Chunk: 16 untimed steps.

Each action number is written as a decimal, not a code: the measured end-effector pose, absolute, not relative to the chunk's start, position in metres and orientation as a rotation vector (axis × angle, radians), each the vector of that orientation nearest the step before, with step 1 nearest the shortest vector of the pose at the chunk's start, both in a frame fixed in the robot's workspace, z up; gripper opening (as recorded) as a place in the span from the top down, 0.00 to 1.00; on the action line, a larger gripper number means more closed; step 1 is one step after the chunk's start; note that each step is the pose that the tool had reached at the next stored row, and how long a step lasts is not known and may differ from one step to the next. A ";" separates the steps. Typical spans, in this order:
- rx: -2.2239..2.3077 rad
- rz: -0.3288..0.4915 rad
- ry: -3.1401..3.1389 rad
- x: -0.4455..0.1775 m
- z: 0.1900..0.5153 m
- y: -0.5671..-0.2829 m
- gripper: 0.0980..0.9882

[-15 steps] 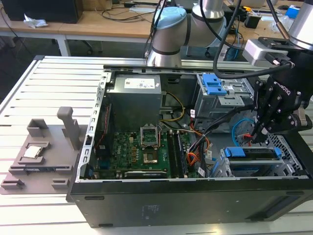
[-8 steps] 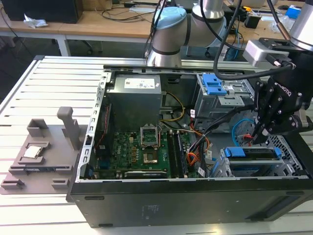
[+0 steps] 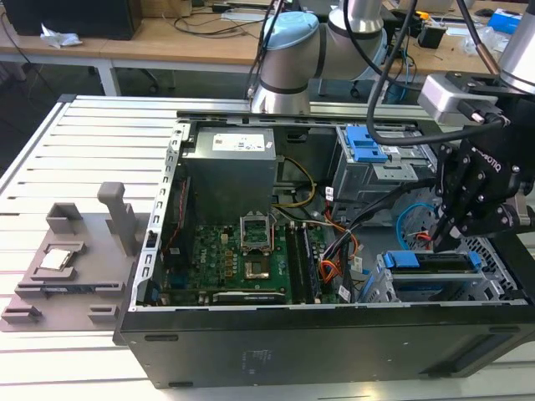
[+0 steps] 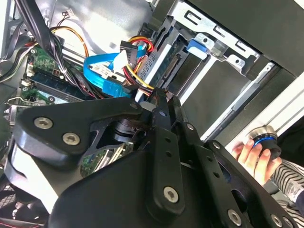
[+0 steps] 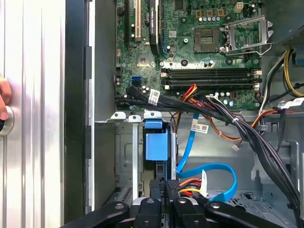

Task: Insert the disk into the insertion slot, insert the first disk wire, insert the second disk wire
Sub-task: 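Insert the first disk wire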

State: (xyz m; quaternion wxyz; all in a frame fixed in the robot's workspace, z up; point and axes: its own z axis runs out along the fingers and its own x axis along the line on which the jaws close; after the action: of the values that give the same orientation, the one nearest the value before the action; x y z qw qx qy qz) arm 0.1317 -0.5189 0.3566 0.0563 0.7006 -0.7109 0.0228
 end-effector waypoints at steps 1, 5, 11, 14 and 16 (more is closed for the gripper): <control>2.126 0.069 -2.157 0.132 0.356 -0.519 0.93; 2.125 0.069 -2.157 0.132 0.353 -0.519 0.93; 2.126 0.069 -2.157 0.132 0.349 -0.519 0.93; 2.126 0.069 -2.157 0.133 0.348 -0.519 0.93; 2.127 0.066 -2.158 0.134 0.348 -0.519 0.93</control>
State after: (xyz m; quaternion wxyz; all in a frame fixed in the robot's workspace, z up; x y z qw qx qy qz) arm 0.1337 -0.5187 0.3475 0.0552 0.7008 -0.7109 0.0218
